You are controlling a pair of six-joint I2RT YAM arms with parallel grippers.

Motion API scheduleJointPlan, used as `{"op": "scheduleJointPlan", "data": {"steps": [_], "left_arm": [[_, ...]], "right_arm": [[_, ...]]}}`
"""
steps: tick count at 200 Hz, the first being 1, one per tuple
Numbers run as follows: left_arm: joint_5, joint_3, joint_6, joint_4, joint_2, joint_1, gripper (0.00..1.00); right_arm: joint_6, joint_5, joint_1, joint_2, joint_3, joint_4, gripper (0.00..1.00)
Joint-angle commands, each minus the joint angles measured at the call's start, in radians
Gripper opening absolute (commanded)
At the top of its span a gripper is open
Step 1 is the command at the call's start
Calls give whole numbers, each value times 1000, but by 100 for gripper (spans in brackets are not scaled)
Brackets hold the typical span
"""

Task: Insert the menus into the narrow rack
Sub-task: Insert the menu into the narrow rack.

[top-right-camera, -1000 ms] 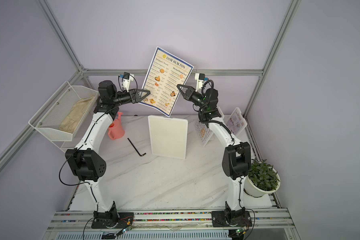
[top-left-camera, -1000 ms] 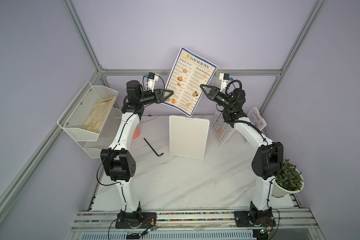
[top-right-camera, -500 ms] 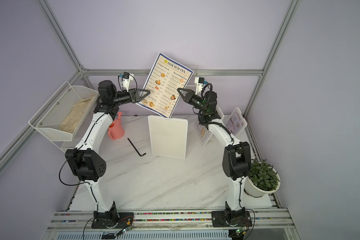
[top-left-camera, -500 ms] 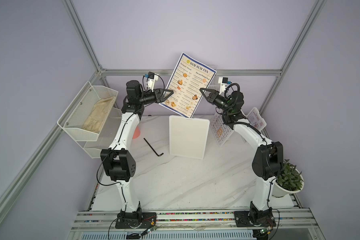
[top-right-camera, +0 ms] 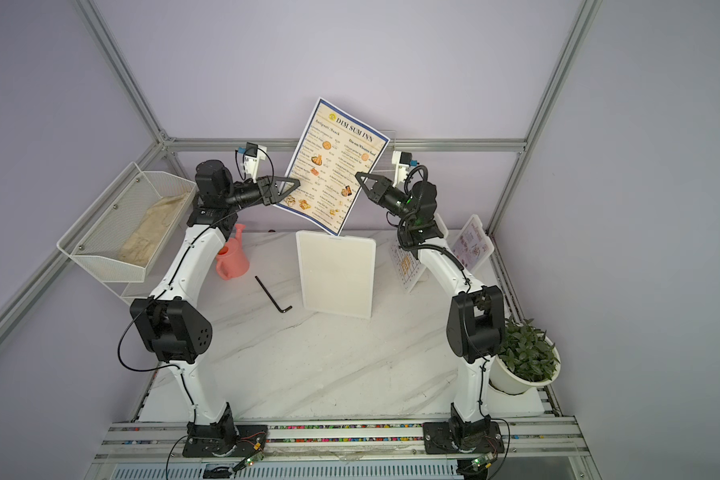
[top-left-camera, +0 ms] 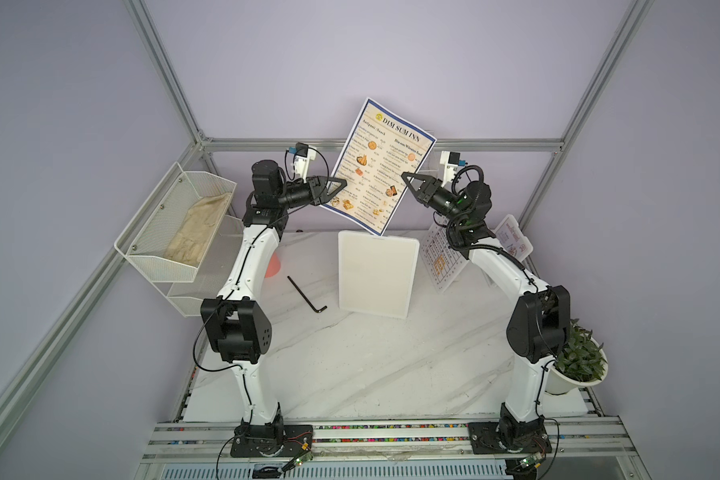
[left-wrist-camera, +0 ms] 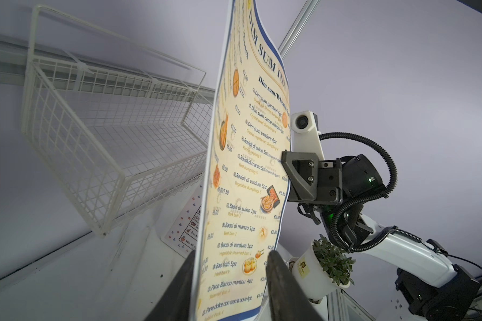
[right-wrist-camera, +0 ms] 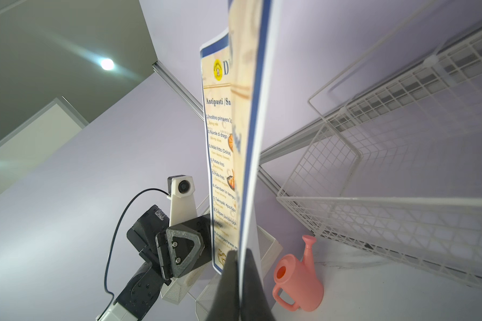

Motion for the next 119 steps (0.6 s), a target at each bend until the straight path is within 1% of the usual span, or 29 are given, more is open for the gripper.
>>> {"op": "scheduleJointPlan", "data": {"steps": [1, 119], "left_arm": [[12, 25, -18, 42, -72, 5, 40], [22, -32, -37, 83, -90, 1, 40]], "right_arm": [[34, 15, 0, -41, -12, 45, 0], [30, 19, 1, -67, -71, 48, 0]]}}
